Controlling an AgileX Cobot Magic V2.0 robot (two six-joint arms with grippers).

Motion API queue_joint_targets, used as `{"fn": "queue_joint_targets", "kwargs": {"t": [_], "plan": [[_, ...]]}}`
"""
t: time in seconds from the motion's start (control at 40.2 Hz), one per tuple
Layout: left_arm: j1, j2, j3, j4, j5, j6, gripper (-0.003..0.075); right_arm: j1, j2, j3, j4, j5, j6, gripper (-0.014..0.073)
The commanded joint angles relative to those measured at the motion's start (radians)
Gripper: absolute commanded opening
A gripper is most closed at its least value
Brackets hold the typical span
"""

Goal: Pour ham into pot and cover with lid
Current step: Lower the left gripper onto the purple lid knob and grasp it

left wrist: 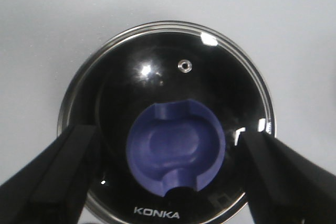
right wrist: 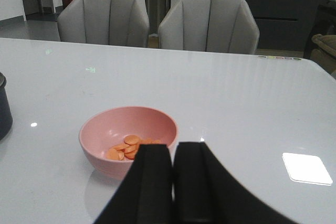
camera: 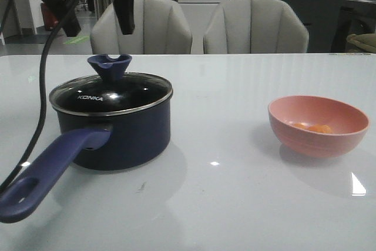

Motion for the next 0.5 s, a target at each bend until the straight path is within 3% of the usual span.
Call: {"fn": "queue_joint_targets", "kwargs": {"t": [0.0, 0.473], "plan": [[-0.018, -0.029, -0.048, 0.006, 0.03, -0.05, 0.0564, -0.006, -0.02, -0.005, -0.013, -0.081, -0.003, 0.0169], [-0.025, 0.022, -0.048, 0.004, 0.034, -0.073, 0.0564, -0.006, -0.02, -0.005, -0.013, -0.081, -0.003, 0.0169]]}}
